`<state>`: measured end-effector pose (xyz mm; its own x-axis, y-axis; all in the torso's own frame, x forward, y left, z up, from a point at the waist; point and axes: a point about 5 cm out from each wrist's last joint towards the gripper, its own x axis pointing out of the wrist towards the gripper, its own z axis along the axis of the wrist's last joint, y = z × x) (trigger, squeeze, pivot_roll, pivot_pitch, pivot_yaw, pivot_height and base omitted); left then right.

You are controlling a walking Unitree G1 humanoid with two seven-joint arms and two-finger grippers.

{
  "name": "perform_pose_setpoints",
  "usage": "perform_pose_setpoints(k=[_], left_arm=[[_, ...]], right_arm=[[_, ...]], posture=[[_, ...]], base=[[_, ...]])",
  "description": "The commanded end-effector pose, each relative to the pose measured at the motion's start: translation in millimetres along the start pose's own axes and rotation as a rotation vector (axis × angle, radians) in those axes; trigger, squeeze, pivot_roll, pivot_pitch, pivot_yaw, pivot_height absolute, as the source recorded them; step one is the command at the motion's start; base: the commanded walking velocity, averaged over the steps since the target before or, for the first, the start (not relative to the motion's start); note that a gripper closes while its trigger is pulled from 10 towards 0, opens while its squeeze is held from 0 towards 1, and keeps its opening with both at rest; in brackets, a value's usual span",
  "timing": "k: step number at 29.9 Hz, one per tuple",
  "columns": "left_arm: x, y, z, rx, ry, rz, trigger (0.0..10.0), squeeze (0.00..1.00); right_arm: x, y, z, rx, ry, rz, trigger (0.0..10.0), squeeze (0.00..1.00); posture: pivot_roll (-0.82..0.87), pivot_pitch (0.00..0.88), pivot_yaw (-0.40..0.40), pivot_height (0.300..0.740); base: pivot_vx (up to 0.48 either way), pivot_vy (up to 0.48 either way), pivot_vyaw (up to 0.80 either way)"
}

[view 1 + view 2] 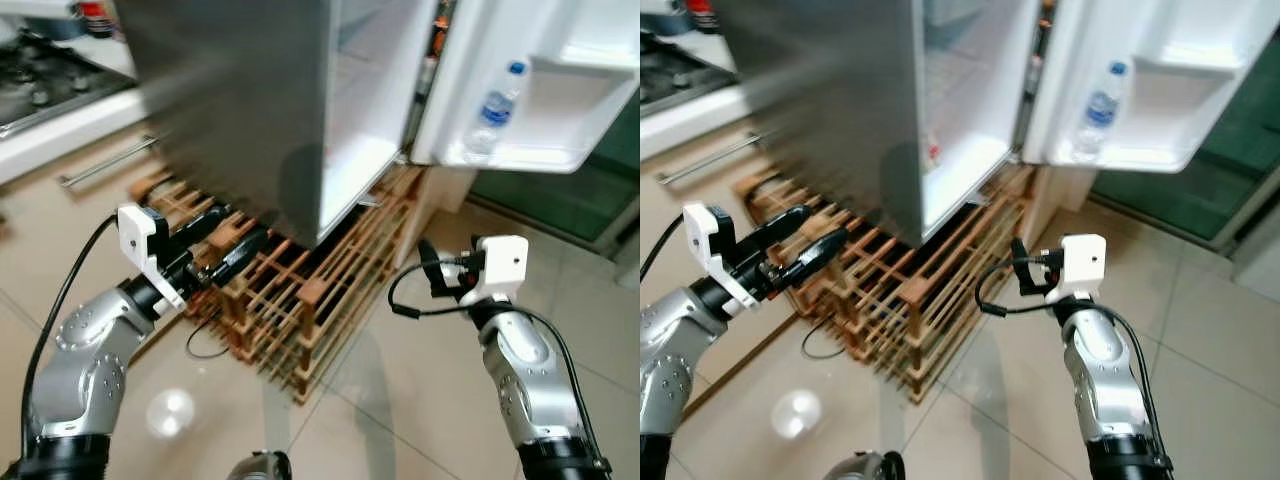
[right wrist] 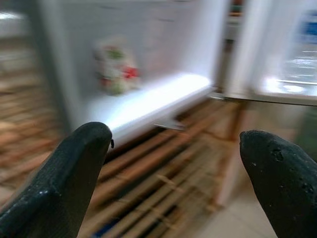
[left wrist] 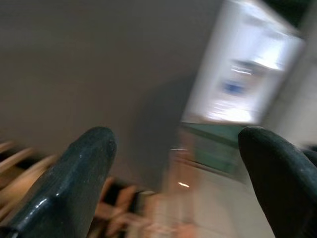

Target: Restocking fridge

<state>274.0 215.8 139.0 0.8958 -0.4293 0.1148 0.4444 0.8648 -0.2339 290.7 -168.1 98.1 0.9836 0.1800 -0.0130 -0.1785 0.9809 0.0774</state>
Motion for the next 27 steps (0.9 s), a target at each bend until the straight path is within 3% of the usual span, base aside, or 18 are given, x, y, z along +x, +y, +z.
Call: perform_pose_setpoints(k=[1,2,7,8,9,11,14,19,27], left_arm=[[0.4,11.3,0,-0.008,-0.036,0.212,10.0,0.0],[-0.8,8.0,-3,-0.014,-0.058,0.297,10.0,0.0],[4.2,-10.6,-10,0.089,-0.024,0.389,10.0,0.0],[5.0,-8.1,-12,0.122,-0.001,0.479,10.0,0.0],[5.0,-8.1,-12,0.122,-0.001,0.479,10.0,0.0],[7.2,-4.3,-16,0.216,0.049,0.573,10.0,0.0],[11.4,2.7,-20,0.295,0.108,0.653,10.0,0.0],[22.9,-0.1,-11,0.371,0.073,0.668,10.0,0.0],[43.0,0.7,-5,0.323,0.064,0.664,10.0,0.0]], right_arm=[[4.9,0.9,3,0.03,-0.004,0.022,10.0,0.0],[8.0,5.3,5,0.045,-0.008,0.048,10.0,0.0],[14.3,7.6,8,0.037,-0.011,0.072,10.0,0.0],[19.3,4.2,12,0.044,-0.023,0.058,10.0,0.0],[19.3,4.2,12,0.044,-0.023,0.058,10.0,0.0],[26.3,-0.3,19,0.052,-0.051,0.03,10.0,0.0],[32.6,0.6,26,0.051,-0.078,0.021,10.0,0.0],[34.4,4.5,23,0.046,-0.074,0.037,10.0,0.0],[37.6,15.2,18,0.07,-0.077,0.055,10.0,0.0]], posture=[[-0.05,0.0,0.007,0.74],[-0.05,0.0,0.006,0.74],[-0.05,0.0,-0.002,0.74],[-0.05,0.0,-0.001,0.74],[-0.05,0.0,-0.001,0.74],[-0.05,0.0,0.001,0.74],[-0.05,0.0,0.006,0.74],[-0.05,0.0,0.008,0.74],[-0.04,0.002,0.014,0.74]], base=[[0.0,-0.285,0.69],[0.0,-0.33,0.68],[0.0,-0.192,0.67],[0.0,0.0,0.67],[0.0,0.0,0.67],[0.0,0.0,0.67],[0.0,0.0,0.67],[0.0,0.0,0.67],[0.0,0.0,0.66]])
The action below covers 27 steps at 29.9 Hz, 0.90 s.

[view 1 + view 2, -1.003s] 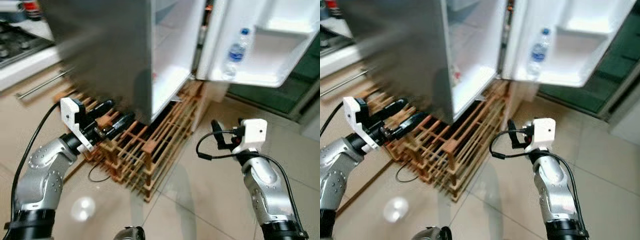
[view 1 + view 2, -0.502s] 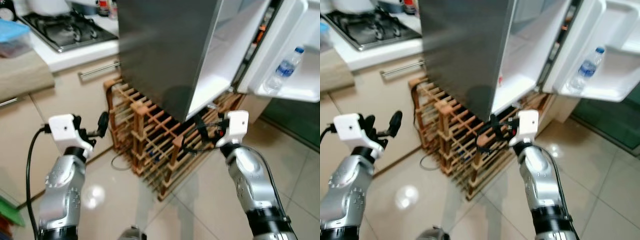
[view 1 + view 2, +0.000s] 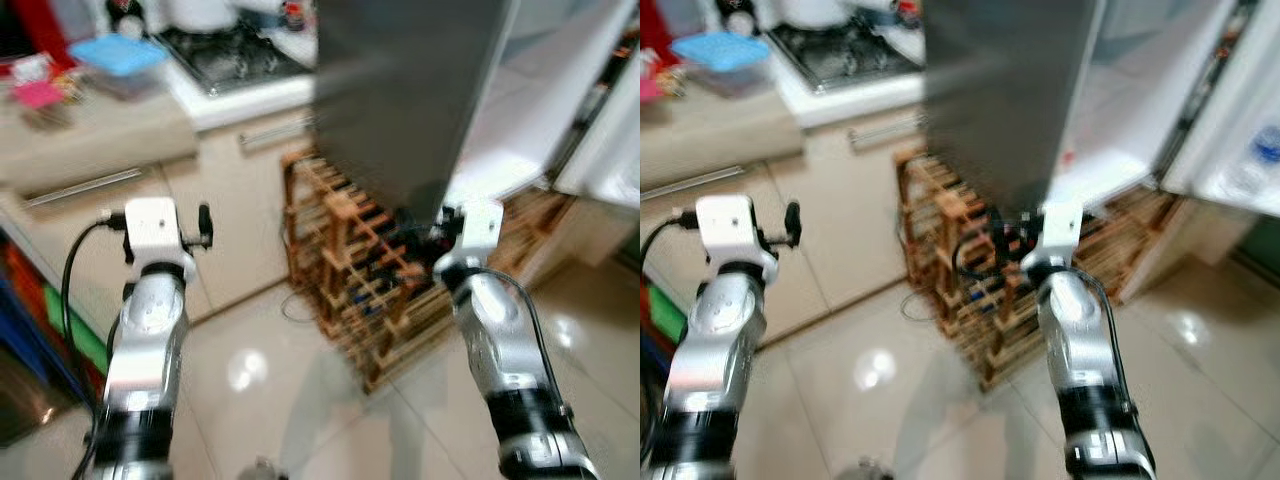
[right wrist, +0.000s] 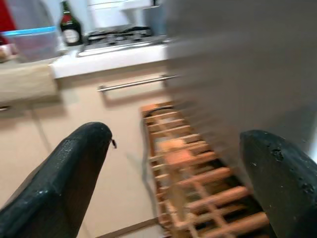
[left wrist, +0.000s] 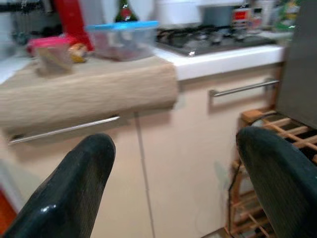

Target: Restocking fridge

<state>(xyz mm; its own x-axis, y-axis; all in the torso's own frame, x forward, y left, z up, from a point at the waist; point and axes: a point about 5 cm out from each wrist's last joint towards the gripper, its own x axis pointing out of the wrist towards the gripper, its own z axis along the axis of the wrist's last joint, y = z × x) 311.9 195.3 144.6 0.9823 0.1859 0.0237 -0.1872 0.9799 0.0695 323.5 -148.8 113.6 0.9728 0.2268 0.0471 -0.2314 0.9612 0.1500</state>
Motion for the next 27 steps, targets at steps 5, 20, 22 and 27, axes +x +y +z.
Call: perform_pose_setpoints(k=[5,20,22,27], left_arm=[[3.1,-0.1,-8,-0.054,0.072,0.06,10.0,0.0],[-2.5,-10.8,-7,-0.068,0.013,-0.035,10.0,0.0],[2.3,-20.1,-1,-0.084,-0.012,-0.025,10.0,0.0],[8.0,-22.0,9,-0.103,-0.051,-0.007,10.0,0.0]], right_arm=[[3.3,8.3,0,0.014,-0.027,0.02,10.0,0.0],[-5.8,8.1,-6,-0.044,-0.008,0.04,10.0,0.0],[-3.7,11.3,-5,-0.07,-0.002,0.076,10.0,0.0],[0.8,14.1,2,-0.088,-0.016,0.101,10.0,0.0]], posture=[[-0.04,0.001,0.019,0.74],[-0.06,0.01,0.005,0.74],[-0.06,0.002,-0.016,0.74],[-0.07,0.003,-0.007,0.74]], base=[[0.0,0.0,0.55],[0.092,0.0,0.53],[0.474,0.0,0.53],[0.48,0.0,0.53]])
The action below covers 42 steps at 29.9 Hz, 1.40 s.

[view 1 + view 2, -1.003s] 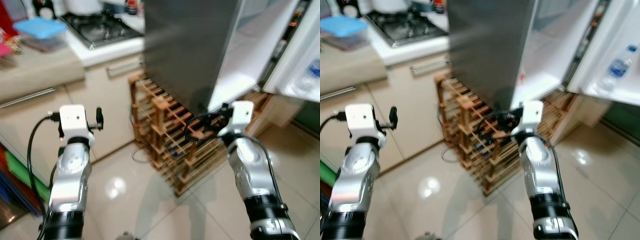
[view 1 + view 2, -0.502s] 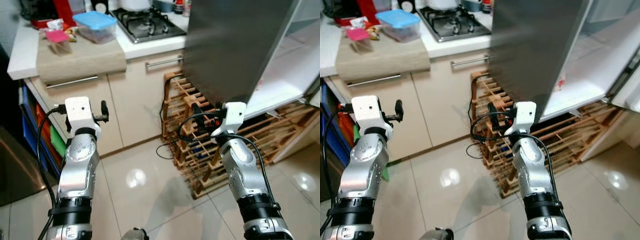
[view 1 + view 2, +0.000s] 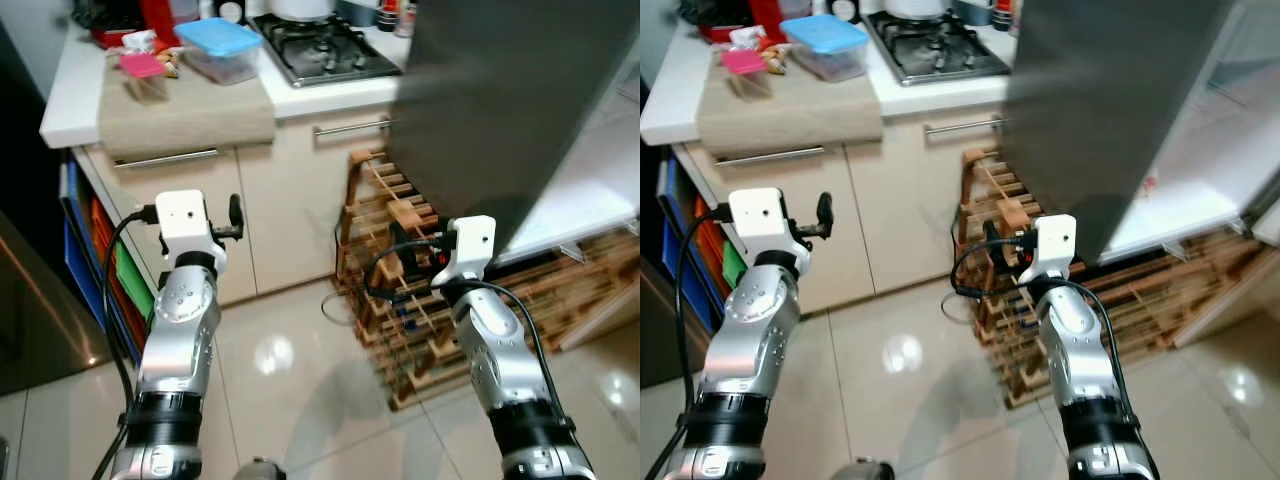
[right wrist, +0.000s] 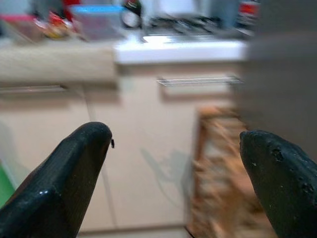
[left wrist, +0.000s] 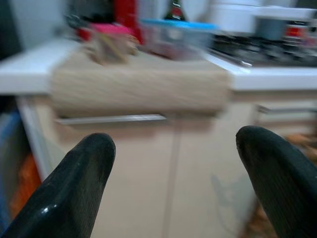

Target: Restocking fridge

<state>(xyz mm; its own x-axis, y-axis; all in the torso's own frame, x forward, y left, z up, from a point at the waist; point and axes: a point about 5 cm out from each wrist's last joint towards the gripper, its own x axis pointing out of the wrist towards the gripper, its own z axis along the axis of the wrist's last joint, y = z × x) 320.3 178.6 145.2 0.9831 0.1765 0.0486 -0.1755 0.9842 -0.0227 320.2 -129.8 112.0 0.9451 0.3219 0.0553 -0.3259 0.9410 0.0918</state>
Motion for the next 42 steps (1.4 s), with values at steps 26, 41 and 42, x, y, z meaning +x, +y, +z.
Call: perform_pose_setpoints(k=[26,41,42], left_arm=[[15.1,-3.3,31,0.014,-0.142,-0.021,10.0,0.0],[16.7,-7.8,44,0.054,-0.198,-0.068,10.0,0.0],[16.6,-7.9,44,0.052,-0.198,-0.069,10.0,0.0]], right_arm=[[15.4,-13.7,25,-0.05,-0.066,-0.111,10.0,1.0],[16.2,-4.3,30,0.019,-0.121,-0.092,10.0,0.0],[16.3,-3.1,32,0.025,-0.13,-0.086,10.0,0.0]], posture=[[-0.05,0.0,0.007,0.74],[-0.04,0.0,0.024,0.74],[-0.04,0.0,0.025,0.74]], base=[[0.313,0.124,0.43],[0.215,0.0,0.0],[0.48,0.0,0.0]])
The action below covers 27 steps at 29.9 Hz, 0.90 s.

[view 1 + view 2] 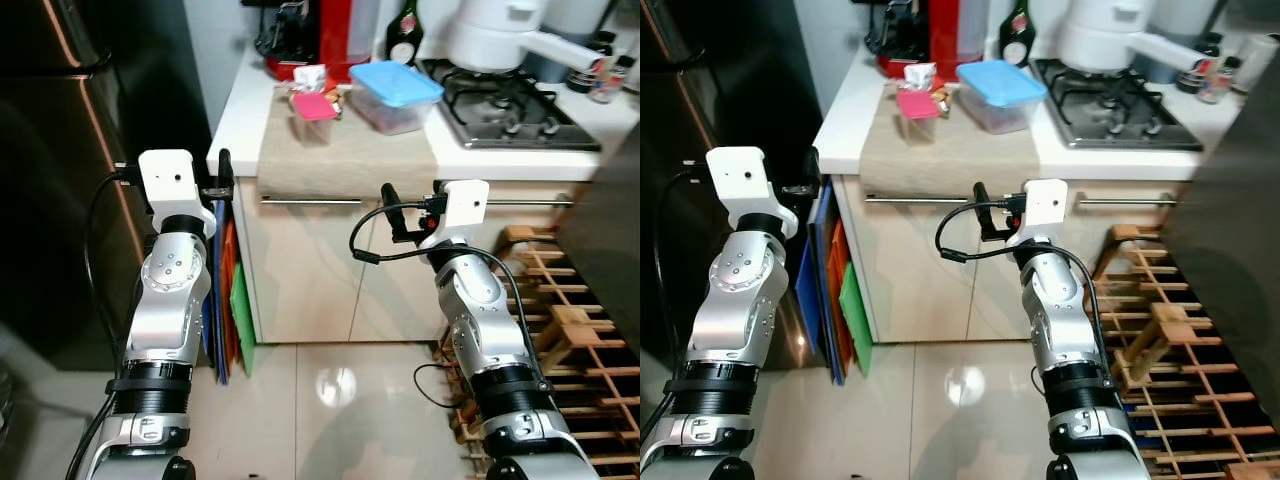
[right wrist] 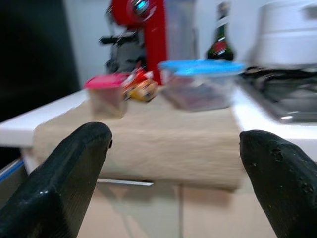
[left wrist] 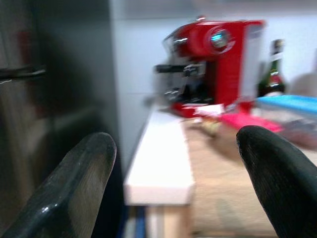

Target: Restocking fridge

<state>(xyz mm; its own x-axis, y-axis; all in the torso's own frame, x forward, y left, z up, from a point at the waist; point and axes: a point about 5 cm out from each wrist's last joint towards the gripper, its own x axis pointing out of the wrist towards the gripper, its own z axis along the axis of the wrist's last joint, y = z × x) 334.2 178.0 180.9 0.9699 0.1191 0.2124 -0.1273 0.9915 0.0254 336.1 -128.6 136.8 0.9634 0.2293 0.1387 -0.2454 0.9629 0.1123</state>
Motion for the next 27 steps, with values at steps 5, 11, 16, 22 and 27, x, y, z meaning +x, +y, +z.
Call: perform_pose_setpoints(k=[5,11,16,22,27], left_arm=[[2.5,-0.5,8,0.001,-0.031,0.001,10.0,0.0],[3.3,4.5,15,-0.008,-0.074,0.027,10.0,0.0],[4.2,3.1,22,0.002,-0.105,0.011,10.0,0.0],[5.7,2.5,25,0.003,-0.112,-0.009,10.0,0.0],[8.3,0.0,32,-0.006,-0.13,-0.031,10.0,0.0]], right_arm=[[2.3,2.7,15,0.029,-0.062,0.014,10.0,0.0],[8.1,12.5,37,0.021,-0.142,0.064,10.0,0.0],[10.9,19.7,51,0.012,-0.185,0.098,10.0,0.0],[13.0,16.3,52,0.016,-0.182,0.065,10.0,0.0],[14.0,16.9,56,0.026,-0.186,0.067,10.0,0.0]], posture=[[-0.04,0.0,0.026,0.74],[-0.04,0.0,0.029,0.74],[-0.04,0.0,0.03,0.74],[-0.04,0.0,0.03,0.74],[-0.03,0.0,0.029,0.74]], base=[[0.471,0.0,0.0],[0.452,0.0,0.11],[0.434,0.0,0.63],[0.435,0.0,0.53],[0.443,0.0,0.0]])
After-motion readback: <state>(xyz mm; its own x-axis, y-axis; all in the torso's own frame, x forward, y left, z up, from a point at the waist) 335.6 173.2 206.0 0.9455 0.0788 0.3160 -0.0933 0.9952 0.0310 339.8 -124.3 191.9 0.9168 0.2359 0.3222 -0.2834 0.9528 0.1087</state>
